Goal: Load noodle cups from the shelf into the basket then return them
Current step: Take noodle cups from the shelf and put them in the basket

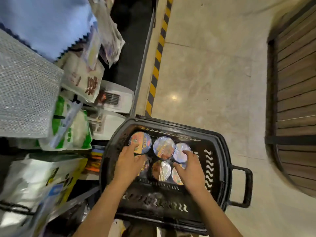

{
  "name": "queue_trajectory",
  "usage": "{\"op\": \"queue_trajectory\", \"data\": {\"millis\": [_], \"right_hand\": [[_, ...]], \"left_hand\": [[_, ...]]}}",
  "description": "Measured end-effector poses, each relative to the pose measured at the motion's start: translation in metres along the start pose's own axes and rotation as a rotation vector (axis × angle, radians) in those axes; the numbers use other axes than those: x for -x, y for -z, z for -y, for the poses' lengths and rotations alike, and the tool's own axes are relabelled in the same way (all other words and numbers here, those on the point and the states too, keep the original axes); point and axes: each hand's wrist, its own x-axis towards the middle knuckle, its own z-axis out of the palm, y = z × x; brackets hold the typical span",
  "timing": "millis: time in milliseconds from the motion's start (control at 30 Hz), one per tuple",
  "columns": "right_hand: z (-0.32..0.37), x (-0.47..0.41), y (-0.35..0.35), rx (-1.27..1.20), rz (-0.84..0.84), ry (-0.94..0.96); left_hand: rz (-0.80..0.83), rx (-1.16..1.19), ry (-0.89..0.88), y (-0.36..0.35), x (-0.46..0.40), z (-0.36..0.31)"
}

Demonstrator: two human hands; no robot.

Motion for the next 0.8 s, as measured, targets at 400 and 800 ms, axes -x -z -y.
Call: {"op": "queue_trajectory", "data": {"millis": [400,800], "right_hand": [[0.084,0.184,0.174,-0.330,-0.269,0.237],[0.082,0.295,0.208,-0.226,-0.125,0.627]], "left_hand": [[-0.212,0.024,-0.402,0.131,0.211,-0.105],[-0.578,0.089,-0.468,0.162,0.355,-0.082]]}}
